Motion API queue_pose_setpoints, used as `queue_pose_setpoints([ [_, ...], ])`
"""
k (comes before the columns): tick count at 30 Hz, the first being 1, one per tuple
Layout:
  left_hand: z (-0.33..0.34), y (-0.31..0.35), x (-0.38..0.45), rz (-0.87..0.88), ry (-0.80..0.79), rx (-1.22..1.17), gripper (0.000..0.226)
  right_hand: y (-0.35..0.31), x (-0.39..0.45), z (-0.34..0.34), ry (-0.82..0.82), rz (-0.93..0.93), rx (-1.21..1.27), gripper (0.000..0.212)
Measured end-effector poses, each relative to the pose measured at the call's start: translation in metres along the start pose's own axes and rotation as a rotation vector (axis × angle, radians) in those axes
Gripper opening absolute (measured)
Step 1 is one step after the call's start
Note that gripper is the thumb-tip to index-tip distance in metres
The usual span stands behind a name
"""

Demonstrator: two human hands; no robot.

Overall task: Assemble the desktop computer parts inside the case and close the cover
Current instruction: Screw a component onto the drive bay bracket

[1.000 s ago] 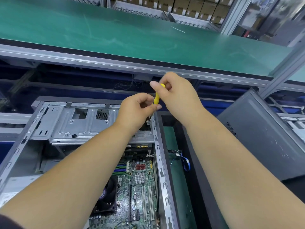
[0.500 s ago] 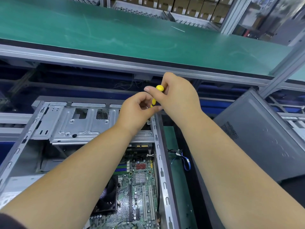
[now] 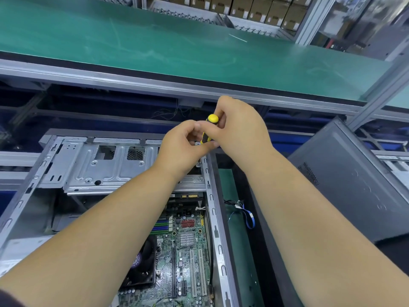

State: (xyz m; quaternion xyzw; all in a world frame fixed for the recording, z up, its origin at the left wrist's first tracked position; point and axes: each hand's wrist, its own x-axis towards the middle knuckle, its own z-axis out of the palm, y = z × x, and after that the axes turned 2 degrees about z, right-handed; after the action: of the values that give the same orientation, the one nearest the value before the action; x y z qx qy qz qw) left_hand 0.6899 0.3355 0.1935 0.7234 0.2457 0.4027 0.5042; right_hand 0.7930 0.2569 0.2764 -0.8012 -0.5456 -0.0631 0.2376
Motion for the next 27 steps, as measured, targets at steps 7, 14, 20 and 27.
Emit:
queue_pose_setpoints([
  [7,-0.004,-0.002,-0.003,-0.023,-0.077,-0.008,0.008,-0.002,-0.008,-0.007,-0.136,-0.049,0.285,0.034],
  [14,0.0,0.003,-0.002,0.019,0.009,0.064,0.024,-0.002,-0.006,0.001,-0.009,-0.061,0.064,0.031],
  [20,-0.004,0.0,0.0,0.013,0.032,0.121,0.022,-0.001,-0.008,-0.002,-0.099,-0.036,0.243,0.032],
  [27,-0.006,0.002,-0.002,0.004,-0.051,0.111,0.011,0.0,-0.001,-0.005,-0.1,-0.007,0.055,0.017],
])
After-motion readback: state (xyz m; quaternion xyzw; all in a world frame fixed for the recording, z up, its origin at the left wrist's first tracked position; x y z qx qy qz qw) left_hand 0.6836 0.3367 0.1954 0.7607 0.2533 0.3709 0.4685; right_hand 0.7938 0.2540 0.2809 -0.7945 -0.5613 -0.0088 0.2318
